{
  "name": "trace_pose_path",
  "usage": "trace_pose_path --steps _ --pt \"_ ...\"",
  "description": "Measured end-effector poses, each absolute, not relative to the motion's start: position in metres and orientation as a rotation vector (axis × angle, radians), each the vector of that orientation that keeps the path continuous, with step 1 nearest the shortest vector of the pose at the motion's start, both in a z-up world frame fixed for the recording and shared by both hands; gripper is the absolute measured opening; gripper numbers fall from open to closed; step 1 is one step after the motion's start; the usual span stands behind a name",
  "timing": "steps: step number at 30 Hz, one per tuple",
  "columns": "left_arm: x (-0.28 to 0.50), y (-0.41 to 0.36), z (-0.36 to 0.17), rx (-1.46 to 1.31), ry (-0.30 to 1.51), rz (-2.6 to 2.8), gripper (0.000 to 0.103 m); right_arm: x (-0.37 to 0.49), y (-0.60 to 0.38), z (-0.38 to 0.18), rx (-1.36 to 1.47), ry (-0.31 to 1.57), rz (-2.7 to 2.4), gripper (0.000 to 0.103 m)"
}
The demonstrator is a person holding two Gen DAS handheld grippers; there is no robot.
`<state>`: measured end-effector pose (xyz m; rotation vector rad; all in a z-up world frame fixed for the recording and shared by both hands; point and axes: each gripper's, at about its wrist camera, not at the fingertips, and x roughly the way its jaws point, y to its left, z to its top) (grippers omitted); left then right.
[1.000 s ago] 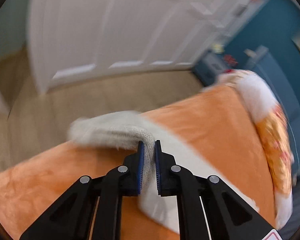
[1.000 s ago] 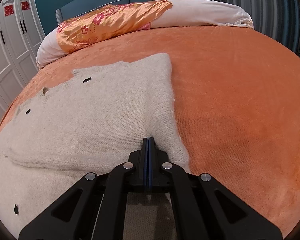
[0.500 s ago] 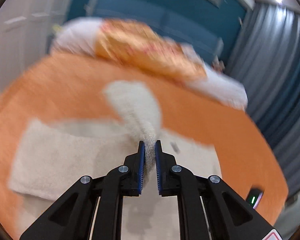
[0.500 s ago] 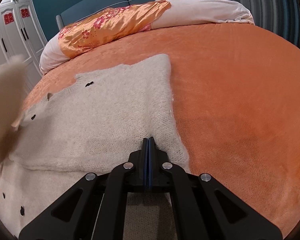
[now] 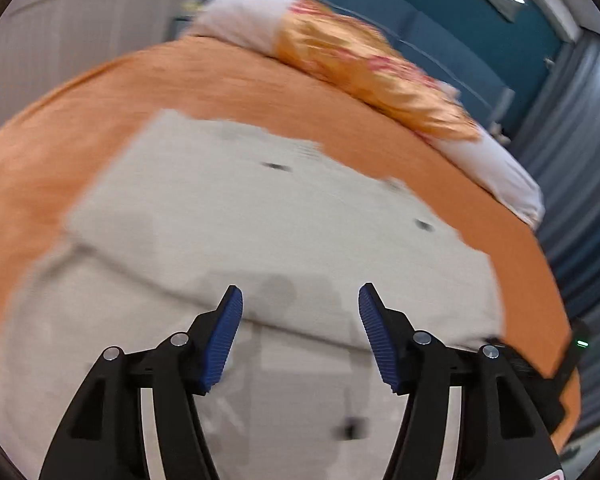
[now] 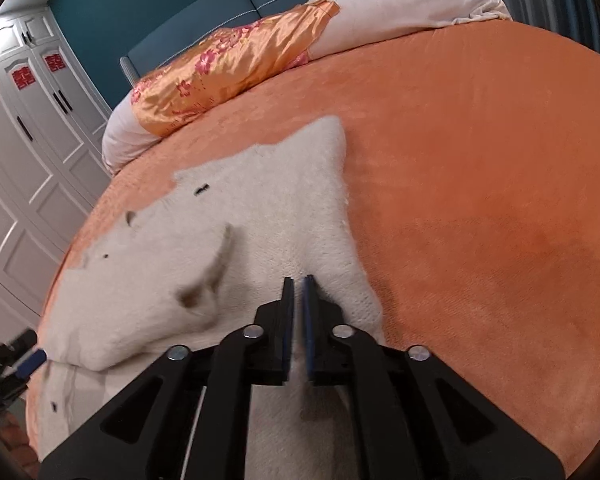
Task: Fold small clothes
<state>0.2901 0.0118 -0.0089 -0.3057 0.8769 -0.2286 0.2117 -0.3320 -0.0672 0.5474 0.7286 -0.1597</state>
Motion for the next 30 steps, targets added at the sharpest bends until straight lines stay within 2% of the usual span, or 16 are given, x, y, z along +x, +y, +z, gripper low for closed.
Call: trace_pose_path --steps 1,2,3,8,13,14,15,16,17,18,19,20,23,25,29,30 --pt "0.294 0.024 -0.011 -0.313 0.885 -0.206 0.059 0.209 -0.330 -0.061 0.544 0.718 -0.155 0.024" --pt "0.299 0.044 -0.015 -0.332 0.901 -0.163 0.059 0.204 -0.327 -0.052 0.542 0.696 -0.150 0.043" --pt "0.298 0.059 -0.021 -0.350 0.912 -0.139 0.059 0.201 -0.323 -0.045 0.543 0.677 -0.145 0.053" --pt "0.296 0.131 -0.033 -0.544 0.923 -0.062 0.059 0.212 -0.301 -0.033 0.530 0.725 -0.057 0.053" --pt "0.310 0.146 -0.048 -0.700 0.961 -0.080 0.059 0.244 -0.287 -0.046 0.529 0.853 -0.054 0.053" --pt "0.310 0.145 -0.049 -0.716 0.968 -0.087 0.059 0.251 -0.284 -0.046 0.527 0.874 -0.057 0.048" --pt "0.314 0.142 -0.049 -0.721 0.967 -0.094 0.059 0.259 -0.281 -0.044 0.518 0.891 -0.050 0.035" --pt "0.317 0.140 -0.048 -0.717 0.961 -0.095 0.055 0.264 -0.278 -0.042 0.507 0.897 -0.047 0.026" --pt "0.318 0.139 -0.047 -0.709 0.957 -0.098 0.045 0.272 -0.275 -0.034 0.482 0.895 -0.044 0.010" --pt "0.324 0.137 -0.043 -0.691 0.944 -0.104 0.036 0.278 -0.272 -0.017 0.462 0.867 -0.031 0.009" --pt "0.328 0.137 -0.039 -0.675 0.933 -0.102 0.014 0.279 -0.270 -0.004 0.452 0.828 -0.023 0.009" --pt "0.331 0.137 -0.034 -0.653 0.915 -0.093 0.006 0.277 -0.266 0.024 0.432 0.739 0.007 0.009" --pt "0.332 0.133 -0.007 -0.565 0.792 -0.080 0.006 0.253 -0.257 0.089 0.365 0.473 0.087 0.009" --pt "0.329 0.130 0.000 -0.520 0.735 -0.072 0.006 0.246 -0.263 0.091 0.360 0.395 0.096 0.009" --pt "0.338 0.121 -0.038 -0.469 0.845 -0.059 0.006 0.294 -0.303 -0.039 0.434 0.849 -0.098 0.008" --pt "0.339 0.119 -0.054 -0.470 0.895 -0.053 0.006 0.292 -0.310 -0.066 0.472 0.914 -0.128 0.008"
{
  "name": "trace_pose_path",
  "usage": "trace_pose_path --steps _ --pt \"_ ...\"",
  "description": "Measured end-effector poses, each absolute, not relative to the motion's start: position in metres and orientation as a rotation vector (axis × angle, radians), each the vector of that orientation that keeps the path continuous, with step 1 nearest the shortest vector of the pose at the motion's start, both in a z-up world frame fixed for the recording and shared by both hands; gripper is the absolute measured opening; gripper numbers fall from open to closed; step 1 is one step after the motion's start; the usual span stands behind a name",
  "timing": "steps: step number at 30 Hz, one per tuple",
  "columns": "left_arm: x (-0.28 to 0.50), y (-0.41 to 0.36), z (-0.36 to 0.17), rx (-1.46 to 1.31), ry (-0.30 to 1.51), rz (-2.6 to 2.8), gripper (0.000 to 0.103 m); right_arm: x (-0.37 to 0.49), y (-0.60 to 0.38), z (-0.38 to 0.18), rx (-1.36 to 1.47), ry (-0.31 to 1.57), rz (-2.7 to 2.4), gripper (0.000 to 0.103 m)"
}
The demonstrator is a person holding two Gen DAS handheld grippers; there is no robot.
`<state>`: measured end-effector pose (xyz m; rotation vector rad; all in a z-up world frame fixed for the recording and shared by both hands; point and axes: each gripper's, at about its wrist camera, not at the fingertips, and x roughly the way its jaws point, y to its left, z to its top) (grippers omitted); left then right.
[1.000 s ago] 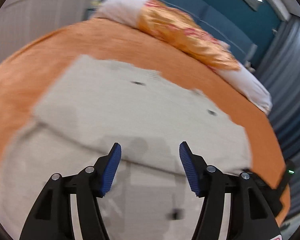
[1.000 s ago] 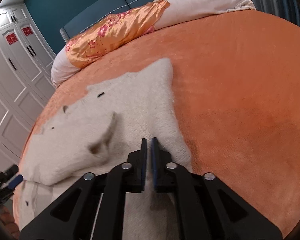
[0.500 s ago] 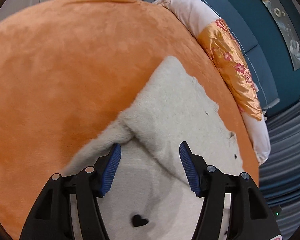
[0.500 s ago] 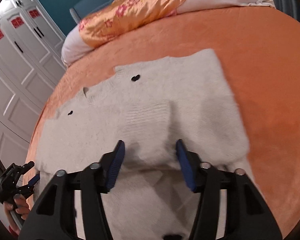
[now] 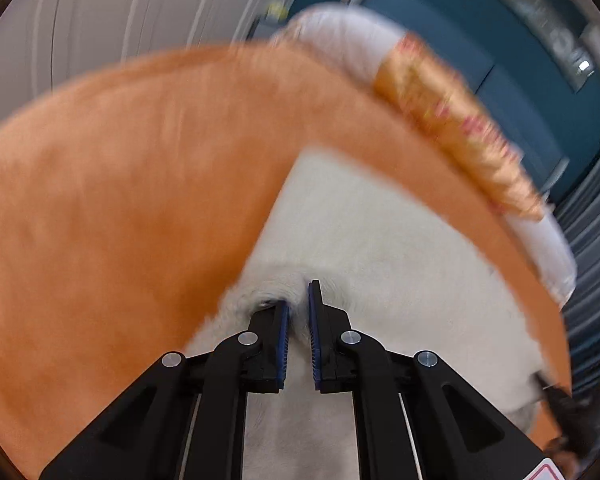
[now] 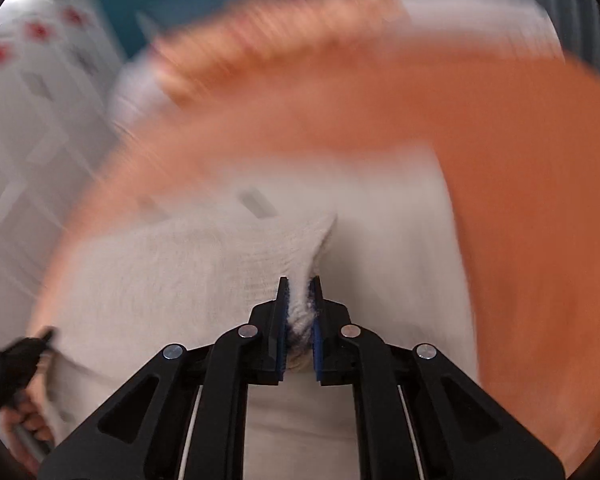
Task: Fold small clothes
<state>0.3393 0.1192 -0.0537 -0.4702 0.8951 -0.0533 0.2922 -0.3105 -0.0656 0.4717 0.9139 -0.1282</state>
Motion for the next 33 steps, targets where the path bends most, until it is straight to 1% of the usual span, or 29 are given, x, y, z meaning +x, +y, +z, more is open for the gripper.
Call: trace_pose_path --steps 1,3,6,7,8,9,10,11,13,15,17,20,23,26,28,29,33 --pt "0.338 0.119 -0.062 -0.474 0.907 -0.055 0.007 0.286 -0.313 -0.068 0.508 0.879 -0.109 0.008" --pt "0.332 0.117 -0.068 -0.443 0.873 -0.055 0.009 0.276 -0.313 -0.058 0.537 0.822 -0.100 0.008" --pt "0.332 0.117 -0.070 -0.441 0.858 -0.053 0.012 0.271 -0.308 -0.052 0.510 0.750 -0.088 0.008" --pt "0.331 0.118 -0.071 -0.443 0.853 -0.054 0.012 0.274 -0.308 -0.060 0.499 0.765 -0.095 0.008" --pt "0.330 0.117 -0.073 -0.443 0.846 -0.056 0.013 0.283 -0.309 -0.080 0.512 0.835 -0.097 0.009" --pt "0.329 0.117 -0.074 -0.438 0.836 -0.055 0.013 0.282 -0.312 -0.088 0.553 0.835 -0.084 0.007" --pt "0.328 0.116 -0.075 -0.431 0.830 -0.054 0.013 0.280 -0.316 -0.081 0.582 0.819 -0.087 0.008" --pt "0.327 0.116 -0.075 -0.428 0.827 -0.053 0.013 0.280 -0.317 -0.075 0.587 0.815 -0.102 0.011" --pt "0.327 0.115 -0.075 -0.429 0.823 -0.054 0.013 0.274 -0.315 -0.057 0.568 0.790 -0.202 0.013" --pt "0.326 0.116 -0.077 -0.429 0.817 -0.056 0.013 0.263 -0.302 -0.031 0.527 0.715 -0.260 0.013" --pt "0.326 0.116 -0.077 -0.428 0.814 -0.056 0.013 0.272 -0.268 -0.012 0.483 0.693 -0.139 0.013" --pt "0.326 0.115 -0.077 -0.428 0.814 -0.055 0.013 0.304 -0.182 0.001 0.326 0.763 0.105 0.013" --pt "0.326 0.115 -0.077 -0.430 0.814 -0.055 0.014 0.328 -0.107 -0.009 0.228 0.833 0.260 0.013" --pt "0.325 0.116 -0.078 -0.440 0.813 -0.060 0.014 0.351 -0.060 -0.041 0.166 0.935 0.324 0.012" --pt "0.324 0.118 -0.079 -0.456 0.810 -0.069 0.014 0.358 -0.060 -0.061 0.146 0.973 0.299 0.008" --pt "0.324 0.119 -0.080 -0.463 0.809 -0.073 0.014 0.356 -0.070 -0.065 0.166 0.963 0.303 0.007" --pt "0.324 0.122 -0.081 -0.483 0.801 -0.087 0.014 0.332 -0.157 -0.070 0.338 0.919 0.216 0.004"
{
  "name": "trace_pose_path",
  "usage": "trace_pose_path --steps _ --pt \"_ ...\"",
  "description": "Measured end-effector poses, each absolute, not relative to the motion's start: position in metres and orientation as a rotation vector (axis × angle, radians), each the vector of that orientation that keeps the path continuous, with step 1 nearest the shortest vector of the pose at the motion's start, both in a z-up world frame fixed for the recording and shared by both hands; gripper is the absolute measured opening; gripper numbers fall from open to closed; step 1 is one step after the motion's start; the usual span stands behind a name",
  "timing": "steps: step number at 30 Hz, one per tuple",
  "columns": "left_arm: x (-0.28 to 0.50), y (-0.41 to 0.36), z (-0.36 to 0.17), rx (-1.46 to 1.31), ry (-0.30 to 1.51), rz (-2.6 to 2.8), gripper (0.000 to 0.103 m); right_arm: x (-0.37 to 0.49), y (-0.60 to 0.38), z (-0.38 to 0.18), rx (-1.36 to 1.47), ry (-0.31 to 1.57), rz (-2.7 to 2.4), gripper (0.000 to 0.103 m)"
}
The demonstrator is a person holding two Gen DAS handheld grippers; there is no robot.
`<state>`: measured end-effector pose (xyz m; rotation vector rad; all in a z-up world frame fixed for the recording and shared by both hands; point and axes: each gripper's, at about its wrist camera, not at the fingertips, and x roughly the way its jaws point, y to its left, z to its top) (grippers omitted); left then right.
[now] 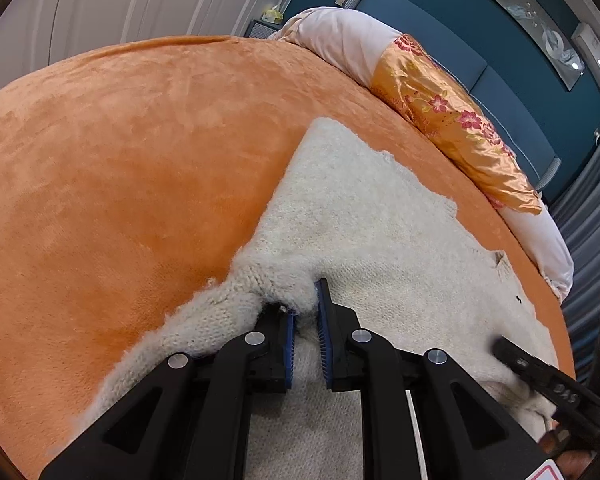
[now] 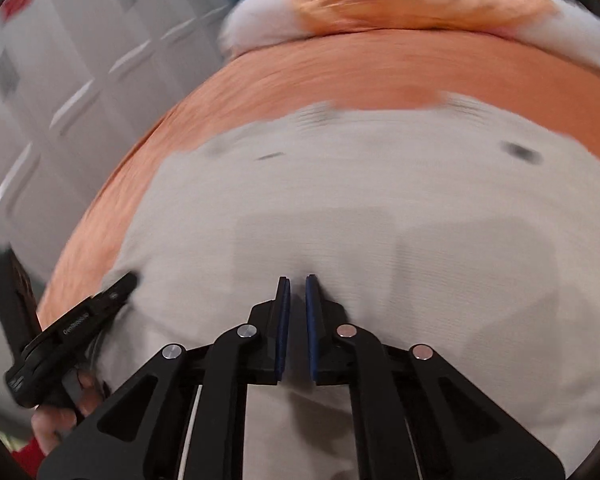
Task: Fold small clothes
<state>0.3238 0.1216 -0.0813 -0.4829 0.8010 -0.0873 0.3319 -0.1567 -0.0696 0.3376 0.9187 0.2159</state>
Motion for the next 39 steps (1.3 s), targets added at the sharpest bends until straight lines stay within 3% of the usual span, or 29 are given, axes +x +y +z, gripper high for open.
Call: trace_pose_path --steps 1,6,7,9,11,13,14,16,17,18,20,23,25,27,31,35,39 --pt "0.324 0.122 -0.082 -0.485 0.800 -0.089 0.014 0.322 -0.180 -0.070 0.389 0.905 0.179 0.000" --pt "0.323 0.122 -0.081 -0.491 0.802 -0.090 0.014 0.270 -0.275 -0.068 0.508 0.843 -0.031 0.000" --pt "0.323 0.124 -0.080 -0.500 0.806 -0.095 0.014 0.265 -0.283 -0.064 0.514 0.829 -0.043 0.004" --pt "0.324 0.128 -0.074 -0.552 0.824 -0.119 0.021 0.254 -0.294 -0.049 0.484 0.814 -0.141 0.036" --pt "0.323 0.133 -0.067 -0.621 0.845 -0.125 0.044 0.250 -0.305 -0.042 0.490 0.790 -0.147 0.044" --pt "0.321 0.134 -0.057 -0.654 0.840 -0.106 0.055 0.259 -0.304 -0.045 0.503 0.810 -0.122 0.045" --pt "0.322 0.132 -0.053 -0.648 0.845 -0.093 0.056 0.268 -0.302 -0.051 0.495 0.849 -0.098 0.045" --pt "0.329 0.127 -0.050 -0.634 0.873 -0.043 0.056 0.277 -0.297 -0.064 0.453 0.924 -0.082 0.043" --pt "0.330 0.126 -0.049 -0.623 0.870 -0.029 0.052 0.281 -0.292 -0.067 0.419 0.937 -0.099 0.033" --pt "0.331 0.122 -0.046 -0.592 0.860 -0.018 0.051 0.280 -0.292 -0.060 0.427 0.922 -0.087 0.010" --pt "0.333 0.116 -0.041 -0.520 0.847 0.008 0.026 0.269 -0.297 -0.034 0.516 0.804 -0.029 0.011" --pt "0.338 0.110 -0.047 -0.412 0.867 0.009 0.020 0.250 -0.303 -0.003 0.506 0.663 -0.014 0.010" --pt "0.340 0.111 -0.064 -0.385 0.910 0.010 0.016 0.256 -0.310 -0.025 0.476 0.735 -0.063 0.010" --pt "0.335 0.114 -0.069 -0.387 0.877 0.004 0.017 0.265 -0.319 -0.079 0.478 0.901 -0.117 0.009" --pt "0.331 0.116 -0.071 -0.396 0.854 -0.006 0.017 0.240 -0.318 -0.042 0.539 0.736 -0.075 0.010" --pt "0.328 0.113 -0.075 -0.375 0.840 -0.004 0.018 0.249 -0.315 -0.086 0.469 0.851 -0.115 0.009" --pt "0.327 0.117 -0.073 -0.420 0.839 -0.028 0.018 0.239 -0.318 -0.061 0.511 0.871 -0.142 0.019"
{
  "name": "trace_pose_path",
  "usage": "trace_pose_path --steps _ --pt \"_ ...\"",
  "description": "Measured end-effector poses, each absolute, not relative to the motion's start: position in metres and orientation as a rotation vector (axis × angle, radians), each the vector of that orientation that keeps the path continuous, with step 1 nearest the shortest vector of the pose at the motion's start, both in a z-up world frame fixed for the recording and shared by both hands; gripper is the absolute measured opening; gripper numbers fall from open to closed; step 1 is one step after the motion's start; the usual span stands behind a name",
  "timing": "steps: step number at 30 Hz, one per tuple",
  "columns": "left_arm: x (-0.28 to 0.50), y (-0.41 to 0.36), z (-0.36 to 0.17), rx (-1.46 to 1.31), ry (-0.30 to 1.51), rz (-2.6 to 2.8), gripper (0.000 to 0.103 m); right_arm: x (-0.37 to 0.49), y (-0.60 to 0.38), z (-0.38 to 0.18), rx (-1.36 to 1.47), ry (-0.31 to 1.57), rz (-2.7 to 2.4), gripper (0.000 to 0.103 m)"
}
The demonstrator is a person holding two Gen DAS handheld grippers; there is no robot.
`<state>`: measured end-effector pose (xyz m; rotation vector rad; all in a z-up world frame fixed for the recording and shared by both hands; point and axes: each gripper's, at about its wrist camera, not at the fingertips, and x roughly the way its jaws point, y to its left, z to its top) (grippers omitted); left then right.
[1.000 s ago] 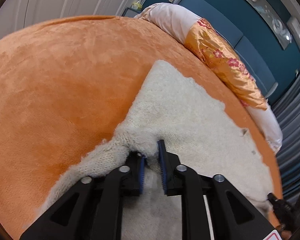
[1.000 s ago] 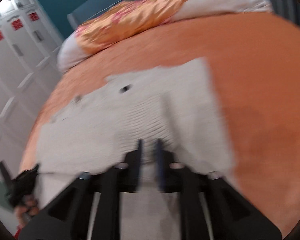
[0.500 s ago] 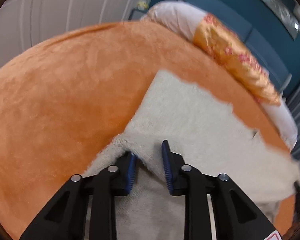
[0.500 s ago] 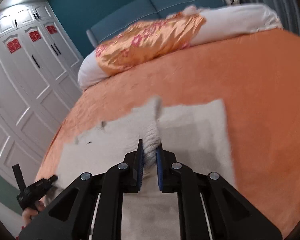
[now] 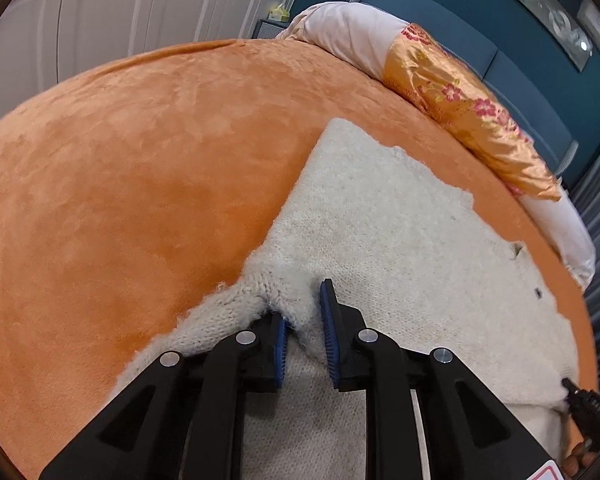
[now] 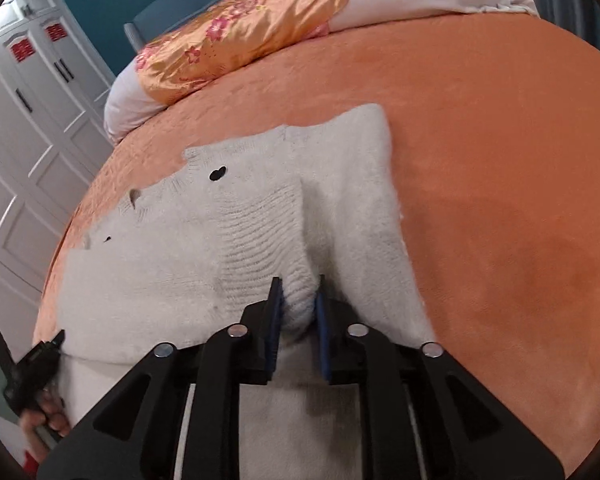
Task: Fold small clothes
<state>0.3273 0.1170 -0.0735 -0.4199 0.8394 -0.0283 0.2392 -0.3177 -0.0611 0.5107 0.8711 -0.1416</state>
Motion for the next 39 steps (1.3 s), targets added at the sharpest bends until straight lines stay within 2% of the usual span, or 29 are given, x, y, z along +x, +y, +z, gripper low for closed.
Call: trace_pose_path --steps 3,6,8,10,13,18,22,25,27,29,30,31,32,33,34,35,39 --pt "0.310 0.129 -0.066 -0.470 0.866 -0.064 0.021 0.209 -0.313 -0.040 0.485 0.869 -0.174 0.023" --pt "0.272 0.140 -0.049 -0.458 0.893 -0.077 0.040 0.151 -0.315 -0.023 0.485 0.854 -0.169 0.040" --pt "0.242 0.154 -0.039 -0.478 0.894 -0.092 0.055 0.106 -0.314 -0.019 0.489 0.875 -0.160 0.041" --pt "0.209 0.173 -0.033 -0.513 0.914 -0.105 0.057 0.061 -0.313 -0.022 0.506 0.922 -0.150 0.042" --pt "0.166 0.196 -0.031 -0.525 0.967 -0.083 0.059 0.003 -0.308 -0.030 0.517 0.991 -0.158 0.049" --pt "0.109 0.215 -0.037 -0.596 1.043 -0.105 0.061 -0.057 -0.300 -0.048 0.644 1.050 -0.131 0.050" --pt "0.088 0.201 -0.049 -0.610 1.106 -0.178 0.065 -0.068 -0.290 -0.056 0.751 1.048 -0.068 0.050" --pt "0.084 0.190 -0.052 -0.582 1.095 -0.174 0.066 -0.059 -0.282 -0.055 0.769 1.028 -0.040 0.054" --pt "0.086 0.185 -0.053 -0.581 1.096 -0.163 0.066 -0.050 -0.280 -0.059 0.776 1.040 -0.053 0.061" --pt "0.090 0.183 -0.052 -0.586 1.101 -0.177 0.066 -0.041 -0.276 -0.062 0.780 1.046 -0.059 0.061" --pt "0.093 0.181 -0.051 -0.578 1.113 -0.191 0.065 -0.040 -0.274 -0.063 0.774 1.049 -0.067 0.061" --pt "0.094 0.180 -0.050 -0.563 1.121 -0.196 0.059 -0.038 -0.272 -0.063 0.764 1.053 -0.074 0.060" --pt "0.096 0.178 -0.048 -0.547 1.123 -0.208 0.041 -0.036 -0.270 -0.062 0.748 1.054 -0.074 0.050" --pt "0.098 0.176 -0.046 -0.525 1.131 -0.225 0.032 -0.035 -0.268 -0.061 0.734 1.059 -0.072 0.033" --pt "0.100 0.176 -0.045 -0.506 1.149 -0.231 0.017 -0.035 -0.267 -0.061 0.720 1.067 -0.068 0.026" --pt "0.101 0.177 -0.044 -0.503 1.154 -0.228 0.007 -0.034 -0.265 -0.058 0.708 1.068 -0.063 0.009" --pt "0.096 0.184 -0.029 -0.503 1.129 -0.221 0.006 -0.041 -0.266 -0.040 0.683 1.016 -0.063 0.006"
